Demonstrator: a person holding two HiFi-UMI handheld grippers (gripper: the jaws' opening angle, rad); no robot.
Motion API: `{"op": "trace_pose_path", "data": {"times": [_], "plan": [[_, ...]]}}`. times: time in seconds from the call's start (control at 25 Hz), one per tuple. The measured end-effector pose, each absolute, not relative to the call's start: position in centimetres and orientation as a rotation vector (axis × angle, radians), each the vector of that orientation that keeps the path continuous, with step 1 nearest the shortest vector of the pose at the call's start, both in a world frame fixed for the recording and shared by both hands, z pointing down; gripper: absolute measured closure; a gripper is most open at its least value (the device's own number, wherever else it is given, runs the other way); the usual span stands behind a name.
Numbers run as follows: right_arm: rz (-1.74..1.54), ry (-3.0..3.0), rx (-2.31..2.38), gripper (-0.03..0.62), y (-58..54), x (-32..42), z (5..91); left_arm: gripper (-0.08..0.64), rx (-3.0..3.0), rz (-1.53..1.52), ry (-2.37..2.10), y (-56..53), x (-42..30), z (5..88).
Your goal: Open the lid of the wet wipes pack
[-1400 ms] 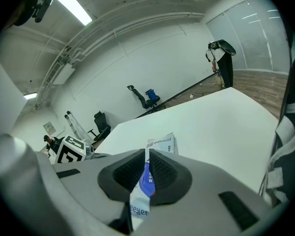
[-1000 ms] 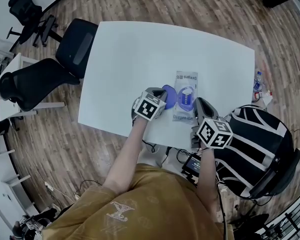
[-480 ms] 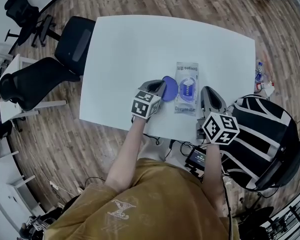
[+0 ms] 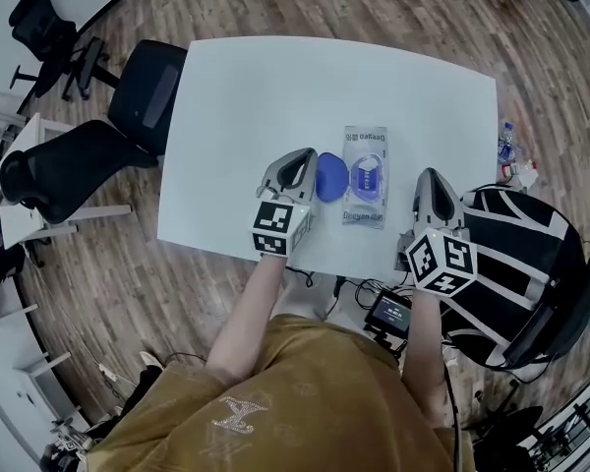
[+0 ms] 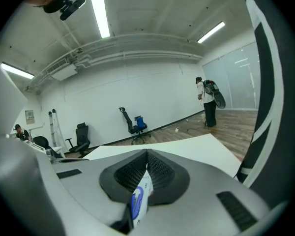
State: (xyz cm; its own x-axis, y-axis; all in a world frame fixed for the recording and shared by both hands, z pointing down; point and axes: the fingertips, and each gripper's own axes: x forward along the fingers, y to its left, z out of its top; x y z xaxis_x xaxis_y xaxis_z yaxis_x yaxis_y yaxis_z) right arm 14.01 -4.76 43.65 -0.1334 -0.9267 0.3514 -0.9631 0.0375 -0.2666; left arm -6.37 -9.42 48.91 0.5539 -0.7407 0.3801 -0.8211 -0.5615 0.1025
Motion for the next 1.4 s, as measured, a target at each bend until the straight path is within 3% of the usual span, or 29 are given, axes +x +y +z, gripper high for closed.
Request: {"op": "trace_pose_path", "data": {"times": [0.28,0.8,1.4], "plan": [[0.430,-2.174,2.047,0.583,-5.0,13.5,40.7,0.555,2.680,0.224,-1.482,-9.3,-5.4,39.8],[0.024,-2.217,2.140,0.583,-6.6,11.2,32.6,0.555,2.735,0.107,-1.614,-8.5,-5.4,35.0],[-0.019,-2.329,2.105,0.584,-6.9,10.3,30.0,0.555,2.718,0.089,-1.743,-9.8,-6.1,31.5]]}}
